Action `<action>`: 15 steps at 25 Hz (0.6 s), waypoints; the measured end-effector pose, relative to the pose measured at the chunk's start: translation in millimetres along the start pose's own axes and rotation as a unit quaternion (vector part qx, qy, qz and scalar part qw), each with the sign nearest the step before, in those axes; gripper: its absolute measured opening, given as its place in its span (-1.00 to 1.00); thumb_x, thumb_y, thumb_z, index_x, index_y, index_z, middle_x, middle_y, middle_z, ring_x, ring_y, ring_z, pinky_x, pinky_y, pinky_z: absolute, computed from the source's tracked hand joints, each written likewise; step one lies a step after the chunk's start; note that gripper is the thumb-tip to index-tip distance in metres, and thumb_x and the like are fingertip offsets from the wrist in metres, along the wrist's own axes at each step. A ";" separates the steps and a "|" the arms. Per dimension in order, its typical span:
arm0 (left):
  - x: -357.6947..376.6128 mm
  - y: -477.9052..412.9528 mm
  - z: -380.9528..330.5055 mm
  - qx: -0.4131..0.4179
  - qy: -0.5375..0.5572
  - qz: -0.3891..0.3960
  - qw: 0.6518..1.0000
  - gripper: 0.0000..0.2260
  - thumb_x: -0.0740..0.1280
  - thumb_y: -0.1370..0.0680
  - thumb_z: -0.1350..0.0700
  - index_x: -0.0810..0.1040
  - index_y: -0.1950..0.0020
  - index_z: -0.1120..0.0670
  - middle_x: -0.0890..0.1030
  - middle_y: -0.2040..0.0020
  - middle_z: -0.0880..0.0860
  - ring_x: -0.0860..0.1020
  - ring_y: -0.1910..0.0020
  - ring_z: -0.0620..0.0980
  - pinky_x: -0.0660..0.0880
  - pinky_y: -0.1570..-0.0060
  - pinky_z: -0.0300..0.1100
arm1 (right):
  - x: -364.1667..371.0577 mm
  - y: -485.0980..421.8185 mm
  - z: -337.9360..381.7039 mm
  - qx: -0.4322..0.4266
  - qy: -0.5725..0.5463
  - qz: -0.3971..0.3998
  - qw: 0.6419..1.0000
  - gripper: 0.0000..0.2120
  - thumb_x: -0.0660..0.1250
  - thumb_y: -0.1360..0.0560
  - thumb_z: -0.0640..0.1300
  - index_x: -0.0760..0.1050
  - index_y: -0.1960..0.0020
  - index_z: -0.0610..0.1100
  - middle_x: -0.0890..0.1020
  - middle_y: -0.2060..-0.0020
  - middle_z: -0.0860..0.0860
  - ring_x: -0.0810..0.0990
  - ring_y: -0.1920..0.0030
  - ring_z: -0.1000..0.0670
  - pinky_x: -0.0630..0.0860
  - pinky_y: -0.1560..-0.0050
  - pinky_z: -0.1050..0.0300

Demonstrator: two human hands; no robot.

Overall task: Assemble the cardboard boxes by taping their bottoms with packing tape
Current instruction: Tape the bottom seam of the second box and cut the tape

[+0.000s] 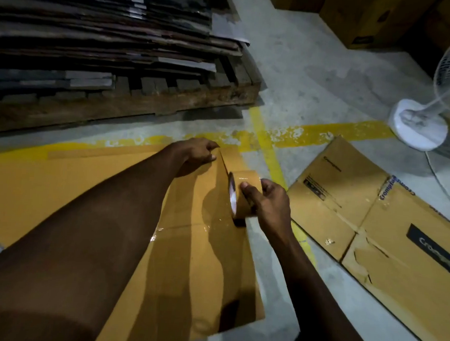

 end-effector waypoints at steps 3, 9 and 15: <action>4.7 -1.0 2.1 -0.006 -0.040 -0.011 0.999 -0.54 0.21 -0.64 0.07 0.23 -0.53 0.09 0.26 -0.52 0.12 0.26 -0.47 0.14 0.25 -0.36 -0.05 | -12.0 35.4 -6.1 -0.006 -0.027 0.013 1.000 -0.63 0.42 -0.43 0.06 0.44 0.27 -0.23 0.51 0.43 -0.06 0.51 0.38 -0.02 0.47 0.34 0.06; 17.7 7.8 1.9 -0.047 -0.113 -0.071 0.990 -0.60 0.11 -0.65 -0.09 0.22 -0.50 -0.12 0.30 -0.49 0.13 0.28 -0.43 0.24 0.18 -0.33 0.20 | -34.0 99.5 -25.0 0.028 -0.060 0.005 0.998 -0.65 0.40 -0.44 0.04 0.42 0.28 -0.22 0.47 0.42 0.01 0.46 0.38 0.06 0.40 0.36 0.19; 23.8 26.7 -8.6 -0.082 -0.137 -0.123 0.980 -0.64 0.05 -0.66 -0.09 0.26 -0.46 -0.16 0.33 -0.41 0.23 0.30 -0.36 0.29 0.12 -0.32 0.20 | -46.4 125.1 -20.7 0.029 -0.025 0.021 0.999 -0.61 0.31 -0.45 0.17 0.45 0.17 -0.19 0.54 0.34 -0.02 0.54 0.29 0.00 0.45 0.29 0.05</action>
Point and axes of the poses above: each hand's wrist, its own y-axis away from the middle knuckle, its own x-axis out of the palm, z = x × y, the point moved 1 cm from there along -y, towards the middle knuckle
